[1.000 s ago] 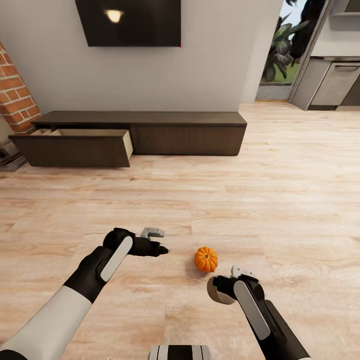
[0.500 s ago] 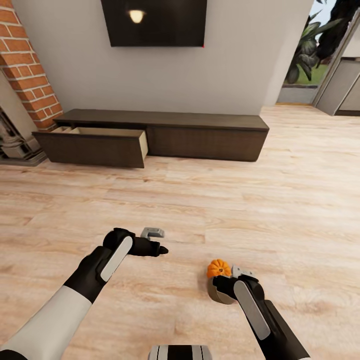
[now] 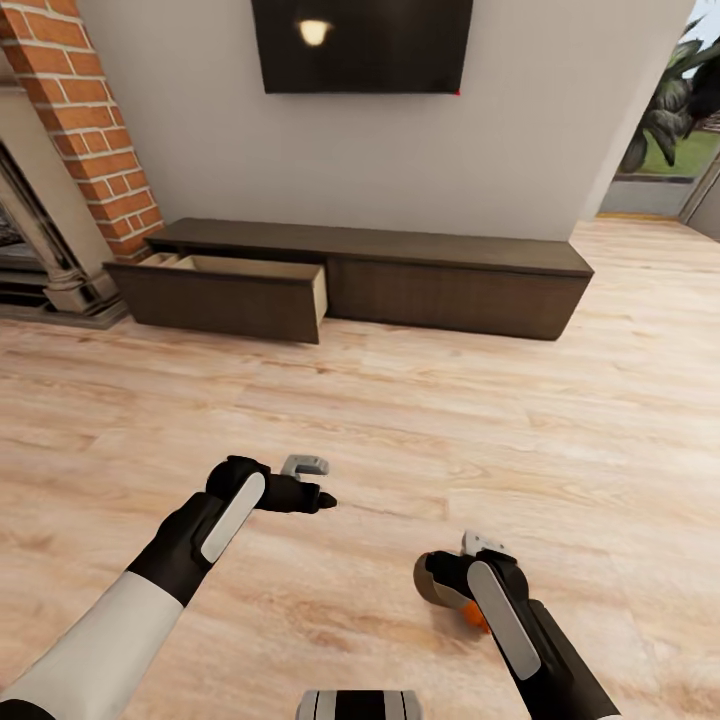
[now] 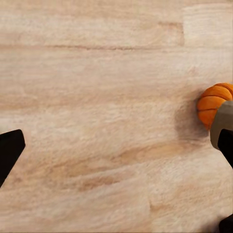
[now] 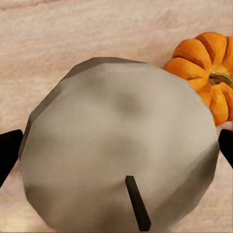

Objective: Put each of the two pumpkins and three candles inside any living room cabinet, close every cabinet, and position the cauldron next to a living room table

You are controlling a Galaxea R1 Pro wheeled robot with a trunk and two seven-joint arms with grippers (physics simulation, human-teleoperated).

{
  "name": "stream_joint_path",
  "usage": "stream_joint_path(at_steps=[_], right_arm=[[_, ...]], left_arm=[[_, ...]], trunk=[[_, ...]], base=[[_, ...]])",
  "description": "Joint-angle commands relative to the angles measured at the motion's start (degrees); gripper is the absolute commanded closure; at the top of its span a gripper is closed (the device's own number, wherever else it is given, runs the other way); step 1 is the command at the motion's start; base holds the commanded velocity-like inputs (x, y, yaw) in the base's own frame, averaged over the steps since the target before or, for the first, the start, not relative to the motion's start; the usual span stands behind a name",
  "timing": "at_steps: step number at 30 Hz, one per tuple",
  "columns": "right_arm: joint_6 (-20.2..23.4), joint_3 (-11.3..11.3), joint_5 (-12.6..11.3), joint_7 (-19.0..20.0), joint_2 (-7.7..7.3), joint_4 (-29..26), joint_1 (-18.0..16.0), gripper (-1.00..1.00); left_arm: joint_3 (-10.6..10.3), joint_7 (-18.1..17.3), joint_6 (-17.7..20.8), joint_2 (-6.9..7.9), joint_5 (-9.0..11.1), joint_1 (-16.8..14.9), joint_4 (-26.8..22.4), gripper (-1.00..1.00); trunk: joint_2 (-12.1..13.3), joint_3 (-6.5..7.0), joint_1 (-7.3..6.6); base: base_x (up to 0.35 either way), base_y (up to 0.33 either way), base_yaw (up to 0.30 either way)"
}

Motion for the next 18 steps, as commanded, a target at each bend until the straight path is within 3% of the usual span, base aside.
stream_joint_path(at_steps=[1,12,18], right_arm=[[-0.11,0.05,-0.76,-0.63,-0.01,-0.08,-0.03,1.00],[-0.08,0.09,-0.77,-0.63,-0.01,-0.01,-0.03,1.00],[-0.08,0.10,-0.77,-0.63,-0.01,0.01,-0.03,1.00]], left_arm=[[-0.14,0.14,0.14,0.04,0.15,-0.05,-0.06,-1.00],[-0.21,0.14,0.14,0.04,0.16,-0.05,-0.10,-1.00],[-0.21,0.14,0.14,0.04,0.14,-0.05,-0.10,-1.00]], trunk=[[-0.02,-0.05,0.01],[-0.02,-0.05,0.01],[-0.02,-0.05,0.01]], base=[[0.158,0.020,0.282],[0.047,0.005,0.286],[0.170,0.070,0.288]])
